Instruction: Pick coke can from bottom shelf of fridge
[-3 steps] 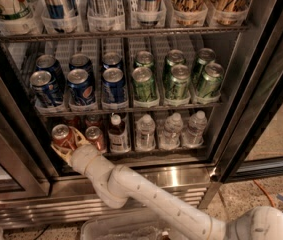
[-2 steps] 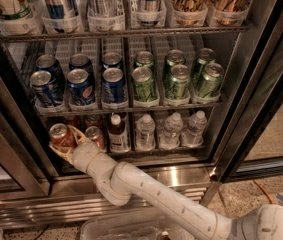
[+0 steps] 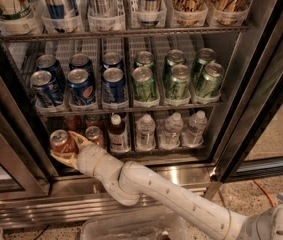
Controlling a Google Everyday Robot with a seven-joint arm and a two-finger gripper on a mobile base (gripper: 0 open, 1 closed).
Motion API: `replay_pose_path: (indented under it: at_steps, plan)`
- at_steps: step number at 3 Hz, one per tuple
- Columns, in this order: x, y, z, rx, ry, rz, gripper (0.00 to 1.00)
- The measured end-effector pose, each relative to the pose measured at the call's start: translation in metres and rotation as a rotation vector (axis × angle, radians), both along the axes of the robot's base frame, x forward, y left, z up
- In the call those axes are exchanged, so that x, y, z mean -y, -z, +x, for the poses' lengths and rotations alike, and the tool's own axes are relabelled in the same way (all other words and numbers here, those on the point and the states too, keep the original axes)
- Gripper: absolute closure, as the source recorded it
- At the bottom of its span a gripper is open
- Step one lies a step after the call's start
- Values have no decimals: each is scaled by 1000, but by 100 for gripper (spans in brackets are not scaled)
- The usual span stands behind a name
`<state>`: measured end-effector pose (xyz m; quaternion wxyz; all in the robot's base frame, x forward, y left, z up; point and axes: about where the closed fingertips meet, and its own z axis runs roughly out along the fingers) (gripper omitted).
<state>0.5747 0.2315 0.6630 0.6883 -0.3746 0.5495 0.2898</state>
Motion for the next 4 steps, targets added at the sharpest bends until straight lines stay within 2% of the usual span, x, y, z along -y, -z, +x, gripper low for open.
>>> replay_pose_path:
  at_steps: [2,4]
  plan:
    - [12,25,-29,-51,-149,-25,100]
    - [43,30,-79,-203,-353,-49,100]
